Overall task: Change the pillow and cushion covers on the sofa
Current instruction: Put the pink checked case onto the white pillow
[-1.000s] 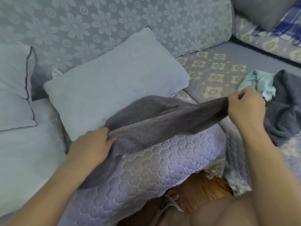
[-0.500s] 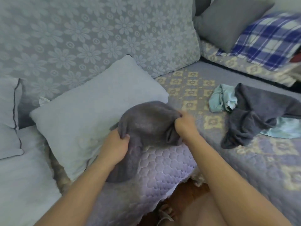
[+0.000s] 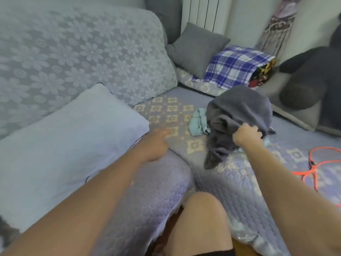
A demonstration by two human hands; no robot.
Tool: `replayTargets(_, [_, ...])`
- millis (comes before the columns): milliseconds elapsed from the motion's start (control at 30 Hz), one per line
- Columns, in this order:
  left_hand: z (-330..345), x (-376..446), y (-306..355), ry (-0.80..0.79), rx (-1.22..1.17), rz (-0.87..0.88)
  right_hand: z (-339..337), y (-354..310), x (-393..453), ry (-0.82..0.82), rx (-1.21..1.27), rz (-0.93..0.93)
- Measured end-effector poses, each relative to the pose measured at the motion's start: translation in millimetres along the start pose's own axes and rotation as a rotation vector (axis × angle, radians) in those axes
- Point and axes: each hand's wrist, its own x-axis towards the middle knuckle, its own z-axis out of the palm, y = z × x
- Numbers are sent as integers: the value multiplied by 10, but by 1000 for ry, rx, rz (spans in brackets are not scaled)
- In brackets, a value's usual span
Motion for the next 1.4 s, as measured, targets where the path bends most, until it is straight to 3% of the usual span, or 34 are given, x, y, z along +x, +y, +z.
replayTargets(67, [-97,-355,-420,62,12,-114,328,-317,-393,104,76,-247])
replayTargets(233, [-584,-1658,-1484,323,53,-323,999,-1761,-1735,-340,124,-891])
replayTargets(400, [-1261,-3550,-2691,884,195,-599,1273,-2869,-3167,-391,372,-1180])
replayTargets(467, [-1435,-4243,-3139,1021,340,-774,1393,-3204,-3692,-481,401,-1251])
replayTargets(567, [-1412,-4913,-3653,786,416,-1093,1584,-3654,-4441,-713,363,-1295])
replayTargets(633, [-1201,-5072,-3947,657,364,-1173,1717,-3957,-4850,-876,353,-1250])
replayTargets(733, [-935,-4993,-4187,682,378,-1152,1925,-4434,-5236,-1039,462,-1081])
replayTargets(867, [-840,-4956,-4358,675,408,-1158,2510,-5108,-5246,-1113,668,-774])
replayTargets(967, [-833,-5019,-4336,655,410,-1142,2341,-5010,-5564,-1229,732,-599])
replayTargets(1033, [-877,-5036,-4286,556,370,-1185,2239,-5011,-5747,-1251,812,-579])
replayTargets(1133, [-1016,-5011,-4125,525,322,-1228,1819,-5087,-5864,-1055,1109,-745])
replayTargets(1200, [-1146,-4906,-3875,798,408,-1125,1338,-5077,-5731,-935,1266,-917])
replayTargets(1300, [-1422,-4493,-3298,1304,537,-656,624,-4995,-5073,-727,1491,-994])
replayTargets(1400, [-1663,-3987,-2702,1443,505,-326,56,-4720,-3980,-458,1543,-872])
